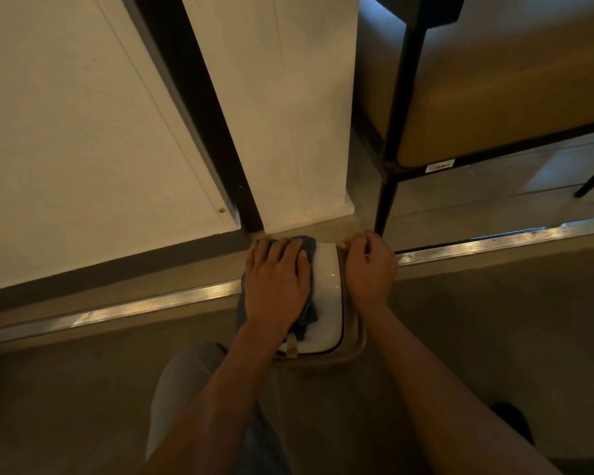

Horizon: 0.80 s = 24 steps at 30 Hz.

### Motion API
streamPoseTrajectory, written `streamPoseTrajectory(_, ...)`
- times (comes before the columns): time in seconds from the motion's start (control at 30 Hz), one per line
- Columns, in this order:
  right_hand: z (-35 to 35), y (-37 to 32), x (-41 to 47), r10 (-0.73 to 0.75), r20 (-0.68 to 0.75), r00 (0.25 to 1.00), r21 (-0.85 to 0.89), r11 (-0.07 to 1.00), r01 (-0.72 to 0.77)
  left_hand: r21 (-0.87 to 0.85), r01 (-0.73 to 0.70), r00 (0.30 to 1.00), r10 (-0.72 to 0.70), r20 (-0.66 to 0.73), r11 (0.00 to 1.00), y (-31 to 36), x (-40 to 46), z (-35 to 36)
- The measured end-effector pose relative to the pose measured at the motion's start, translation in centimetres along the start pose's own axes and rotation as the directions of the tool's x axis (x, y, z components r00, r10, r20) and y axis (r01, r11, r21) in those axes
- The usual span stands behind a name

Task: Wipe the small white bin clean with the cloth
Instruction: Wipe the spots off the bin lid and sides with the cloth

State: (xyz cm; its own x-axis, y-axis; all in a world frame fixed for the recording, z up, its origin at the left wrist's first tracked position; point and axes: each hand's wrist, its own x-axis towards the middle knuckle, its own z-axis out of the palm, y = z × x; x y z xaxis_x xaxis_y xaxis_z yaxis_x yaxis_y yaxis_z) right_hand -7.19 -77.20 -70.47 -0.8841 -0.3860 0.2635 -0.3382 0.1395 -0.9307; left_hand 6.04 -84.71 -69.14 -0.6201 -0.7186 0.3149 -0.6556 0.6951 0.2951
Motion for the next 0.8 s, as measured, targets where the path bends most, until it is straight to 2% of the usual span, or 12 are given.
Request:
streamPoseTrajectory(0.13, -0.7, 0.4, 0.2, 0.153, 0.085, 0.985, 0.133, 0.978, -0.163, -0.028, -0.101, 0.992, 0.103, 0.072, 0.994, 3.3, 1.1, 0.6)
streamPoseTrajectory(0.27, -1.6, 0.4, 0.5, 0.358, 0.161, 0.920, 0.316, 0.864, -0.392, -0.081, -0.132, 0.978, 0.143, 0.152, 0.988, 6.6, 1.7, 1.2)
streamPoseTrajectory(0.33, -2.4, 0.2, 0.8, 0.415, 0.233, 0.879, 0.362, 0.802, -0.475, -0.199, -0.075, 0.980, 0.109, 0.164, 0.977, 6.6, 2.2, 0.8)
streamPoseTrajectory(0.4, -2.9, -0.1, 0.8, 0.409, 0.284, 0.867, 0.317, 0.813, -0.488, -0.412, 0.041, 0.980, 0.043, 0.193, 0.910, 5.9, 2.8, -0.7)
streamPoseTrajectory(0.47, -3.1, -0.6, 0.6, 0.359, 0.285, 0.889, 0.107, 0.910, -0.401, -0.520, 0.104, 0.985, -0.018, 0.169, 0.848, 4.1, 3.1, -1.9)
streamPoseTrajectory(0.57, -3.0, -2.3, -0.3, 0.155, 0.290, 0.944, -0.196, 0.975, -0.100, -0.521, 0.183, 0.983, -0.173, 0.069, 0.834, 0.7, 3.0, -2.6)
streamPoseTrajectory(0.67, -1.5, -4.5, -1.6, -0.062, 0.381, 0.923, -0.373, 0.903, 0.215, -0.509, 0.292, 0.956, -0.262, 0.133, 0.810, -1.6, 2.5, -1.8)
streamPoseTrajectory(0.8, 1.2, -4.5, -2.9, -0.037, 0.483, 0.875, -0.523, 0.789, 0.322, -0.520, 0.324, 0.946, -0.272, 0.176, 0.790, -2.5, 1.8, -1.0)
